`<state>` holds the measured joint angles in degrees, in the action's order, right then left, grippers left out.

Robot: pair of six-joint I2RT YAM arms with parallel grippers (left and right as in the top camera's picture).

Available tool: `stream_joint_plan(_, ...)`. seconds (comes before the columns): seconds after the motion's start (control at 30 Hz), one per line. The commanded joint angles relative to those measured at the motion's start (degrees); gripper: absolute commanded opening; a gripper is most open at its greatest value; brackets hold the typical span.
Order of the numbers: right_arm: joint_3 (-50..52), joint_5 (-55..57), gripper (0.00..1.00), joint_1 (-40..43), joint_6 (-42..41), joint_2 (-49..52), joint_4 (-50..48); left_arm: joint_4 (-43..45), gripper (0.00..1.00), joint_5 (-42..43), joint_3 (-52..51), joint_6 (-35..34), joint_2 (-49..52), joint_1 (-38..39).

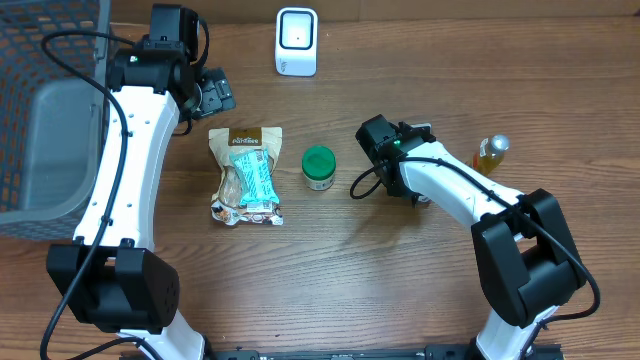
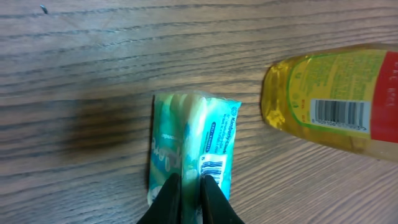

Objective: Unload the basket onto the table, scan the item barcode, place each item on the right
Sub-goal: 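Lower the tissue pack to the table beside the yellow bottle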

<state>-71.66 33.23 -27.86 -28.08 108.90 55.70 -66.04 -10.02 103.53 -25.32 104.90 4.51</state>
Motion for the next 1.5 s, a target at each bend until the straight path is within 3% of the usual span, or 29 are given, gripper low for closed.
stream_joint_plan(0.0, 0.17, -1.88, 0.12, -0.26, 0.02, -1.31, -0.87, 0.11, 0.99, 0.02, 0.72, 0.74, -0.7, 0.37)
stream_joint_plan(0.3, -2.23, -2.93, 0.21, -0.26, 0.0, -1.31, -0.46, 0.11, 1.0, 0.02, 0.72, 0.74, -0.7, 0.37)
stream_joint_plan(0.67, -7.58, -2.97, 0.24, 1.57, -0.7, -1.33, 4.7, 0.11, 1.0, 0.02, 0.72, 0.74, -0.7, 0.37)
stream_joint_plan(1.0, -7.54, -16.9, 0.58, 7.13, -0.66, -1.33, 5.53, 0.11, 0.99, 0.02, 0.72, 0.72, -0.7, 0.37)
stream_joint_plan(1.2, -7.37, -23.47, 0.59, 10.67, -0.66, -1.33, 5.97, 0.11, 1.0, 0.0, 0.72, 0.74, -0.7, 0.37)
stream_joint_plan(1.47, -5.31, -23.89, 0.58, 10.99, -0.66, -1.31, 4.35, 0.11, 1.0, 0.0, 0.72, 0.74, -0.7, -0.17)
